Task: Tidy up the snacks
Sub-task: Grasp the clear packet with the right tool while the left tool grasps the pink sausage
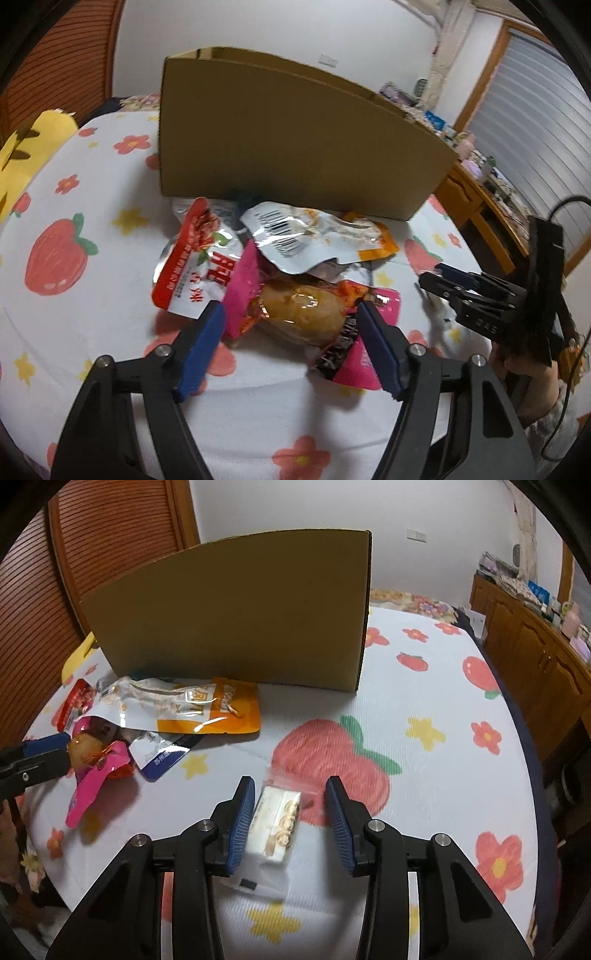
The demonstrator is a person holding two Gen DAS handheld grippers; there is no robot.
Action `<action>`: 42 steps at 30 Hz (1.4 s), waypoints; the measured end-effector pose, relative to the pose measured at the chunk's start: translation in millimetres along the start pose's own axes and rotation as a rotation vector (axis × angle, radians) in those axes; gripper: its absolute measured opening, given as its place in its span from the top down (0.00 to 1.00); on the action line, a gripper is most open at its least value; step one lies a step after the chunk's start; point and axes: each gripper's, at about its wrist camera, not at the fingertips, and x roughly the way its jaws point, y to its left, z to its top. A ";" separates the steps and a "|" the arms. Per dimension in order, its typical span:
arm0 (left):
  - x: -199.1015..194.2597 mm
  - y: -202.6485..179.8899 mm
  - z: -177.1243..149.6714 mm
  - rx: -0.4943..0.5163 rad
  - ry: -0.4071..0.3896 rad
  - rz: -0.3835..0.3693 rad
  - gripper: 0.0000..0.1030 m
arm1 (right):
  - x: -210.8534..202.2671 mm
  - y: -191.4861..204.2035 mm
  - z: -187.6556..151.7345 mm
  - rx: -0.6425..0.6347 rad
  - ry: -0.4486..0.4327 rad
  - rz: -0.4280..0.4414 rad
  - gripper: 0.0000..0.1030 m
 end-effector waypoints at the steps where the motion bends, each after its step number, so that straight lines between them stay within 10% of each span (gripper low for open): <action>1: 1.6 1.0 1.5 -0.008 0.004 0.000 0.30 | 0.9 -0.3 0.5 -0.002 -0.002 0.001 0.61; 28: -11.6 1.3 -13.8 0.093 0.045 0.096 0.30 | 4.3 10.3 -1.0 -0.046 -0.003 -0.037 0.59; 34: -10.4 -10.6 -14.2 0.123 0.058 0.042 0.60 | 4.3 10.3 -0.8 -0.045 -0.003 -0.036 0.59; 42: -18.2 -3.1 -15.8 0.118 0.060 0.032 0.61 | 3.1 10.6 -1.2 -0.048 0.007 -0.043 0.59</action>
